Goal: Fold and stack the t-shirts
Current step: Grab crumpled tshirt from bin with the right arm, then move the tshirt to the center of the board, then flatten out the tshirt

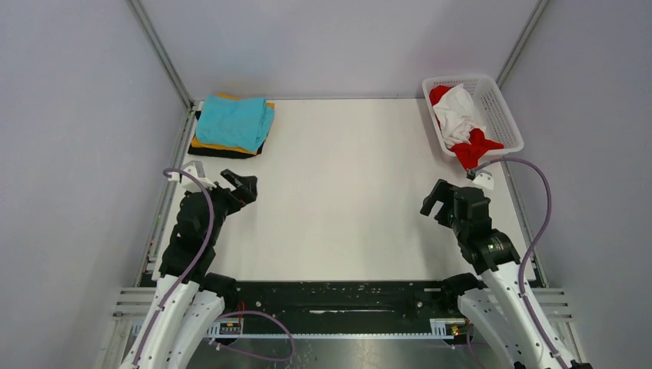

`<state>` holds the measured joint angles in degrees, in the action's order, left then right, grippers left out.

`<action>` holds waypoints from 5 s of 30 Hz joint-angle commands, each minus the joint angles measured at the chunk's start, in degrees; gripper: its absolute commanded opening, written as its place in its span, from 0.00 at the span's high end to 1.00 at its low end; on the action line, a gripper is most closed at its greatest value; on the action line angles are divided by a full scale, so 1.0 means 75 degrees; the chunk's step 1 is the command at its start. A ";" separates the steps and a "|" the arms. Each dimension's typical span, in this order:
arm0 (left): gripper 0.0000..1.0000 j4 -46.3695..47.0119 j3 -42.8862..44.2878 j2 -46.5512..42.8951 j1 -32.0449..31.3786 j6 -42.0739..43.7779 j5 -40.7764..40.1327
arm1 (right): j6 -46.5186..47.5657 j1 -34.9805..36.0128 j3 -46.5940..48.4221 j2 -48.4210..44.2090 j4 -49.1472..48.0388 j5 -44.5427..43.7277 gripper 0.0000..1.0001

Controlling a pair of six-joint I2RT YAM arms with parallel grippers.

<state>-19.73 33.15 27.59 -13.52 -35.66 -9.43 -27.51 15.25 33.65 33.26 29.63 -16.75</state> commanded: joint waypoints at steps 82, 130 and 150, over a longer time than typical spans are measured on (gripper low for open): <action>0.01 0.0438 0.0021 0.1257 -0.0002 -0.0024 -0.1216 | 0.1782 -0.2854 1.4738 0.9316 -0.1216 0.2177 1.00; 0.01 -0.1687 0.0596 0.0472 -0.0002 -0.1208 -0.1536 | 0.1073 -0.0146 0.5804 0.4953 -0.0550 0.1007 0.89; 0.03 -0.1889 -0.1425 0.0847 -0.1505 -0.1824 0.2305 | -0.0574 0.1702 0.1943 0.3875 0.0007 0.0629 0.01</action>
<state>-33.89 24.60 36.14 -18.79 -47.13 3.38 -26.55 19.29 52.03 62.11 27.62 -11.05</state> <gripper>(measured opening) 0.981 0.993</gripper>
